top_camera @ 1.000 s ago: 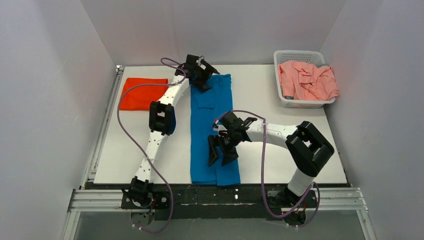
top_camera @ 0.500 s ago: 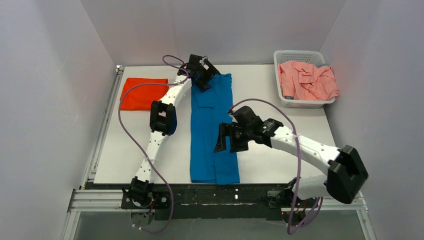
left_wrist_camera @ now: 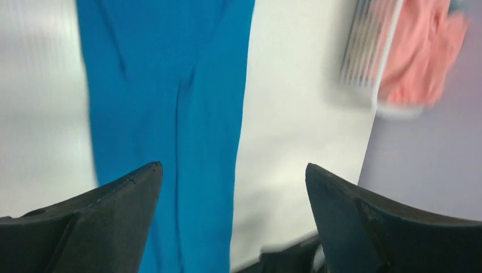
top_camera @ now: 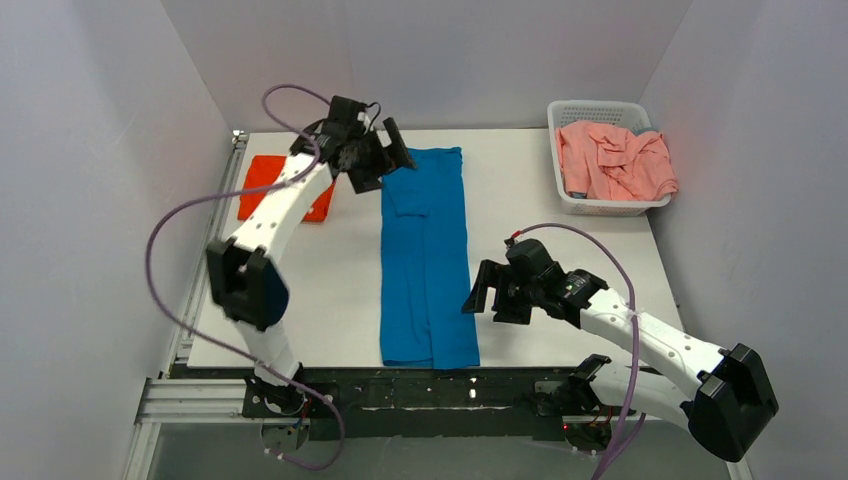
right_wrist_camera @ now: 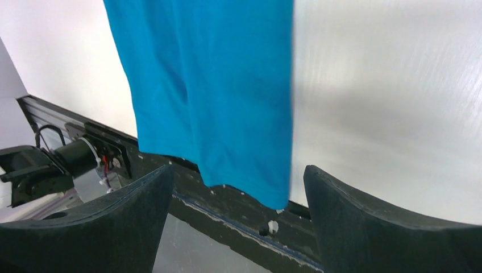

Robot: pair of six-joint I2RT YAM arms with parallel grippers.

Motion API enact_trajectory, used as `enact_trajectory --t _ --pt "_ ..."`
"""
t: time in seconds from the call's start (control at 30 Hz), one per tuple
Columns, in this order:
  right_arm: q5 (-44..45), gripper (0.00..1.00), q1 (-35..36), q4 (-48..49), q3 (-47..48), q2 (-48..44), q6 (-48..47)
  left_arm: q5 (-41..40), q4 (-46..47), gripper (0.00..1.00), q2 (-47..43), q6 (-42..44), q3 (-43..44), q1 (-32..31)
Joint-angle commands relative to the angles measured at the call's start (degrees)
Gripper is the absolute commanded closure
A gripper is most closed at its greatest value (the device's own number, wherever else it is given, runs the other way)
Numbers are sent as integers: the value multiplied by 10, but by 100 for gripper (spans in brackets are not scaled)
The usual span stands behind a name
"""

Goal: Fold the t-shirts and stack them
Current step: Rotate the tshirt 90 degrees, then grab the bottom of the folded rectangular tshirt with both arms

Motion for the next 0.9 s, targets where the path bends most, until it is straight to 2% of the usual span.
enact_trajectory --t 0.0,0.13,0.27,0.4,0.57,0.67,0.87 --pt "-28 8 10 -20 10 -5 -7 -2 -94 2 -251 52 -274 -43" --pt "-55 13 27 -44 0 3 24 -10 -93 2 -426 1 -553 -97" --pt "-77 15 48 -30 -34 3 61 19 -89 2 -532 -60 -692 -154" --pt "-93 18 59 -1 -52 21 96 12 -74 3 -572 -90 -751 -204" --pt "-84 22 67 8 -68 40 128 27 -38 20 -554 -116 -798 -215" --pt "-81 26 66 11 -81 35 144 48 5 26 -528 -136 -819 -225" --pt "-89 31 66 29 -104 34 157 22 36 35 -497 -145 -832 -230"
